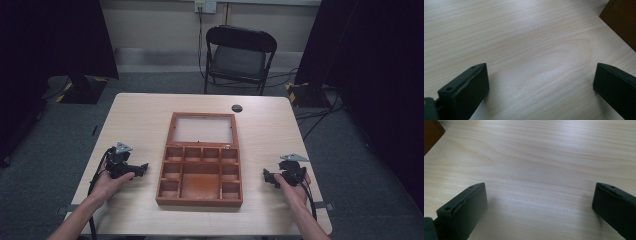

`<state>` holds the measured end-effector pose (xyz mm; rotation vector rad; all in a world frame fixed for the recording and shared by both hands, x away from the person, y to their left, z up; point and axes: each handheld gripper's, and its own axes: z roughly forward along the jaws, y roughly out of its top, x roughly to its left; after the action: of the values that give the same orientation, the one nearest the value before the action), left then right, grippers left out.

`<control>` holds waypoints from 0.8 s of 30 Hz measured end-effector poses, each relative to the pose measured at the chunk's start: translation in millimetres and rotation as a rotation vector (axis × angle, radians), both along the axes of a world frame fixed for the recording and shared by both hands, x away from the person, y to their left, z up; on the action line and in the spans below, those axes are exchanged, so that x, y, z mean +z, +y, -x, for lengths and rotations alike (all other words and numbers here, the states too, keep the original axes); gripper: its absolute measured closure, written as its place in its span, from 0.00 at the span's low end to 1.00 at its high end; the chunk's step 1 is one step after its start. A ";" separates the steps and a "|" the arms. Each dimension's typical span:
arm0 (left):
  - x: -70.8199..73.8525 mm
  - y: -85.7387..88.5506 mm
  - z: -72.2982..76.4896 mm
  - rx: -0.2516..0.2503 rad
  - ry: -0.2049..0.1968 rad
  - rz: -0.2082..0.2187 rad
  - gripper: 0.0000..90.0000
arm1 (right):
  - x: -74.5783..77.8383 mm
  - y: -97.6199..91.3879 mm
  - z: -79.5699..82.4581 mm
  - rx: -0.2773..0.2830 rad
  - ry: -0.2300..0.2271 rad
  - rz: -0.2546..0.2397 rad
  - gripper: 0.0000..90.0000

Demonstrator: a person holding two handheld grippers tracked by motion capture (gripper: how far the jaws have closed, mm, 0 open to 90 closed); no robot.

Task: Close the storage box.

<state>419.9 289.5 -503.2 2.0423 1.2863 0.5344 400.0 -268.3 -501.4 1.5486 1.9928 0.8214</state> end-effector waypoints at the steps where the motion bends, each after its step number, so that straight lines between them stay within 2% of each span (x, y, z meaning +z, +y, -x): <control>1: 0.0 0.0 0.0 0.000 0.000 0.000 0.00 | 0.0 0.1 -0.1 -0.002 0.000 0.001 0.00; 11: -0.4 1.1 -3.0 -0.031 -0.003 0.013 0.00 | 0.0 0.3 0.3 -0.006 -0.002 0.001 0.00; 14: 1.2 3.9 -2.3 -0.029 -0.005 0.010 0.03 | 0.1 0.6 0.3 -0.005 -0.002 0.000 0.00; 15: 2.7 5.4 -2.3 -0.020 -0.003 0.002 0.07 | 0.2 0.8 0.4 -0.005 -0.004 -0.002 0.01; 16: 4.1 6.6 -2.6 -0.010 -0.002 0.006 0.16 | 1.2 1.2 0.9 -0.006 -0.007 -0.009 0.05; 17: 4.7 7.3 -2.9 -0.004 -0.001 0.011 0.16 | 1.2 1.2 0.9 -0.006 -0.007 -0.009 0.05; 18: 6.3 10.3 -4.7 -0.012 0.015 0.029 0.18 | 2.1 1.3 1.0 -0.019 -0.013 -0.010 0.10; 21: 8.1 12.1 -5.4 -0.005 0.026 0.034 0.20 | 3.1 1.8 0.9 -0.034 -0.010 -0.015 0.12; 23: 9.1 12.1 -6.1 -0.010 0.038 0.055 0.21 | 3.7 2.0 1.1 -0.031 -0.006 -0.011 0.14; 24: 11.1 11.5 -5.9 -0.006 0.029 0.059 0.21 | 6.0 2.2 0.8 -0.041 -0.002 -0.029 0.16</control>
<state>425.7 301.1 -492.1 2.0115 1.2974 0.4602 399.2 -266.1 -495.4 1.5987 1.9491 0.8391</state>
